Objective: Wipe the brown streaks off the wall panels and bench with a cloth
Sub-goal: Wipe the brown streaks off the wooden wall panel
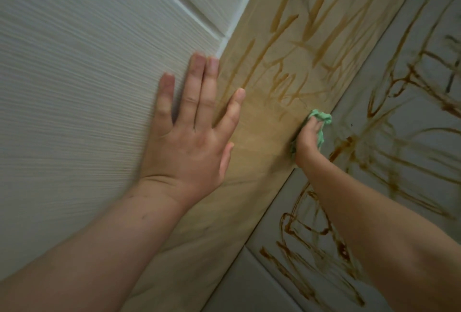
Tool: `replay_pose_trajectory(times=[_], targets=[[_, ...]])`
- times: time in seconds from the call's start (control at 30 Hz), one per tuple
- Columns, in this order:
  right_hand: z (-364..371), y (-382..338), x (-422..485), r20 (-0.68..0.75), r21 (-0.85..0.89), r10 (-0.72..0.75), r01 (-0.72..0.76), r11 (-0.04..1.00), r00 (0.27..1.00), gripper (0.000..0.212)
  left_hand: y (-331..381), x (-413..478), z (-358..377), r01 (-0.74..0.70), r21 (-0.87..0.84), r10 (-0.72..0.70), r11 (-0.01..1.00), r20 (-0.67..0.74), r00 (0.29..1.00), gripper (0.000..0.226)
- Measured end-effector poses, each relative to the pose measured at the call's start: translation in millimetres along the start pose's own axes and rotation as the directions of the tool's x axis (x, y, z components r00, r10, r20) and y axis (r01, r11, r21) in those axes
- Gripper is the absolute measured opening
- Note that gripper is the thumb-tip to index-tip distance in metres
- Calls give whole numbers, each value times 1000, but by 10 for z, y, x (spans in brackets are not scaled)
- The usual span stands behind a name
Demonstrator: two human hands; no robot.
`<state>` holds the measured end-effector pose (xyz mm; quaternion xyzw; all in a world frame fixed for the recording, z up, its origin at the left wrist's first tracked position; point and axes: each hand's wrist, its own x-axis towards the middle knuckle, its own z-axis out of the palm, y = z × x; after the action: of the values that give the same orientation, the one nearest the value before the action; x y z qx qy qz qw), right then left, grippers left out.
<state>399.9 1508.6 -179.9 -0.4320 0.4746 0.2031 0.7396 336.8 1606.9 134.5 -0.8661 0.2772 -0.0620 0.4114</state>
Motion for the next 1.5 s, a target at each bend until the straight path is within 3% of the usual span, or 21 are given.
replay_pose_trajectory(times=[0.17, 0.27, 0.33, 0.37, 0.4, 0.43, 0.5, 0.53, 0.57, 0.6, 0.7, 0.73, 0.8, 0.93, 1.07, 1.13, 1.2, 1.27, 1.33, 1.37, 1.5], targets=[[123, -188, -1162, 151, -78, -316, 330, 941, 937, 64, 14, 1, 2, 11, 20, -11, 1000, -1, 1000, 80], [202, -210, -1672, 294, -77, -631, 676, 733, 718, 66, 17, 2, 5, 6, 10, -6, 1000, -1, 1000, 81], [207, -346, -1674, 292, -53, -783, 827, 560, 549, 69, 11, -9, 11, 7, 1, -7, 1000, -10, 1000, 81], [209, -439, -1571, 272, -78, -818, 859, 506, 506, 70, 6, -12, 13, 7, 7, -7, 1000, -15, 1000, 80], [206, -555, -1421, 240, -115, -832, 866, 488, 500, 71, 7, -15, 10, 8, 17, -7, 1000, -17, 1000, 79], [195, -686, -1253, 198, -142, -814, 837, 528, 546, 72, 7, -13, 9, 6, 30, -6, 1000, -14, 1000, 79], [152, -868, -1059, 113, -138, -672, 681, 719, 732, 71, 10, -15, 16, 3, 43, -3, 999, 0, 1000, 78], [154, -882, -1078, 116, -122, -609, 620, 775, 784, 69, 6, -14, 15, 5, 41, -5, 999, -1, 1000, 78], [145, -825, -1171, 160, -124, -605, 624, 772, 780, 68, 6, -17, 19, 6, 33, -6, 999, -7, 1000, 78], [124, -744, -1315, 225, -143, -671, 705, 694, 706, 67, 1, -10, 17, 6, 29, -5, 1000, -15, 1000, 78], [32, -473, -1531, 467, -136, -823, 946, 295, 323, 70, -6, -2, 5, 1, 16, -1, 1000, -15, 1000, 81], [8, -511, -1468, 498, -139, -834, 971, 193, 237, 70, -5, -2, -3, 1, 17, -1, 1000, -10, 1000, 82], [0, -745, -1347, 472, -166, -869, 983, 77, 148, 67, -4, -3, -15, 7, 36, -7, 999, -5, 1000, 86], [55, -948, -1431, 404, -145, -894, 979, 144, 192, 67, 9, -7, -3, 19, 41, -18, 999, -35, 999, 89], [-48, -450, -1517, 538, -211, -840, 976, -49, 74, 66, -11, 9, -37, 4, 8, -3, 1000, -54, 999, 74], [-142, -234, -1524, 606, -258, -791, 962, -92, 87, 64, -11, 27, -116, 8, 17, -8, 1000, 5, 1000, 70], [-206, -277, -1561, 639, -286, -762, 951, -113, 102, 62, -16, -2, -179, 40, 48, -43, 998, 54, 998, 82], [-186, -463, -1646, 622, -311, -766, 949, -54, 160, 61, -85, -72, -252, 58, 73, -63, 996, 63, 996, 100], [-92, -586, -1790, 556, -310, -787, 945, 100, 266, 65, -178, -135, -295, 58, 102, -64, 993, 65, 996, 107], [-39, -550, -1876, 540, -290, -794, 947, 136, 280, 67, -222, -164, -320, 55, 122, -66, 991, 87, 994, 107], [-86, -151, -1902, 644, -239, -761, 966, -100, 81, 62, -218, -139, -371, 33, 167, -61, 985, 167, 984, 112]])
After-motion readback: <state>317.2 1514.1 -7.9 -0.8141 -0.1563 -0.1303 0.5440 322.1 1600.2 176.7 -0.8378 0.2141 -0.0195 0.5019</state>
